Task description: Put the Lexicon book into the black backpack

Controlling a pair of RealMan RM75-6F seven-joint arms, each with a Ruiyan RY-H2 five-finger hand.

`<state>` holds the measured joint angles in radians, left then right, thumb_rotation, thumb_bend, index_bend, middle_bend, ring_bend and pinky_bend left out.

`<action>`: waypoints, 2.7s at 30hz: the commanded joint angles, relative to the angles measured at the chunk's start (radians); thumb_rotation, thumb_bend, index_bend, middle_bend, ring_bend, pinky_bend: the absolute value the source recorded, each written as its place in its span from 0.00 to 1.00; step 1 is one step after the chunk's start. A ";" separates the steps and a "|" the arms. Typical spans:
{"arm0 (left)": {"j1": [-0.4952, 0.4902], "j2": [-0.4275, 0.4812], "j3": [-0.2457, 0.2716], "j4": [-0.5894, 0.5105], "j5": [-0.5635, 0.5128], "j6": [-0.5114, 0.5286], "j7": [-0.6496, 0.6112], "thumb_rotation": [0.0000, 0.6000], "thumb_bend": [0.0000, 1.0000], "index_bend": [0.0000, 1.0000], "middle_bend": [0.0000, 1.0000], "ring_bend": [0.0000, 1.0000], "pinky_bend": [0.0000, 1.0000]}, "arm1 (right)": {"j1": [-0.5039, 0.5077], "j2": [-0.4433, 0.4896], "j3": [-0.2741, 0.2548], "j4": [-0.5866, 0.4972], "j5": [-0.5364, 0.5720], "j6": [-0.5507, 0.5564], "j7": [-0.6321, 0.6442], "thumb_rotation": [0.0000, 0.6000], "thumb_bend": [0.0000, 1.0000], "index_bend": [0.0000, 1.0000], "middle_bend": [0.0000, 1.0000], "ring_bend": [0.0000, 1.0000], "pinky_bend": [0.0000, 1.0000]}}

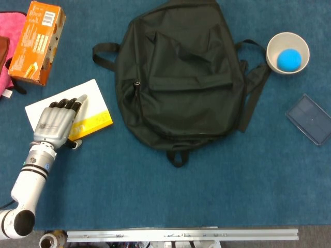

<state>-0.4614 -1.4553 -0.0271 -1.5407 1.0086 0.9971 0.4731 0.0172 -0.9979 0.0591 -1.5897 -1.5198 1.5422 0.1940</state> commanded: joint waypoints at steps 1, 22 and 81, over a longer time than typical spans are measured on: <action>-0.001 -0.003 0.000 0.004 -0.003 0.001 -0.001 1.00 0.17 0.04 0.17 0.15 0.19 | -0.001 0.001 0.000 0.000 -0.001 0.001 0.001 1.00 0.13 0.25 0.32 0.15 0.32; 0.011 -0.037 -0.048 0.059 -0.003 0.087 -0.068 1.00 0.54 0.30 0.33 0.26 0.29 | -0.003 0.001 0.001 -0.009 0.003 -0.005 -0.001 1.00 0.13 0.25 0.33 0.17 0.32; 0.139 0.073 0.060 0.179 0.736 0.598 -0.500 1.00 0.43 0.75 0.64 0.47 0.45 | 0.464 -0.235 0.064 -0.329 0.228 -0.627 -0.361 1.00 0.02 0.25 0.35 0.19 0.35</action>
<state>-0.3231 -1.3831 0.0322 -1.3601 1.7440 1.5954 -0.0285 0.4533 -1.1939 0.1132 -1.9355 -1.3252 0.9401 -0.1293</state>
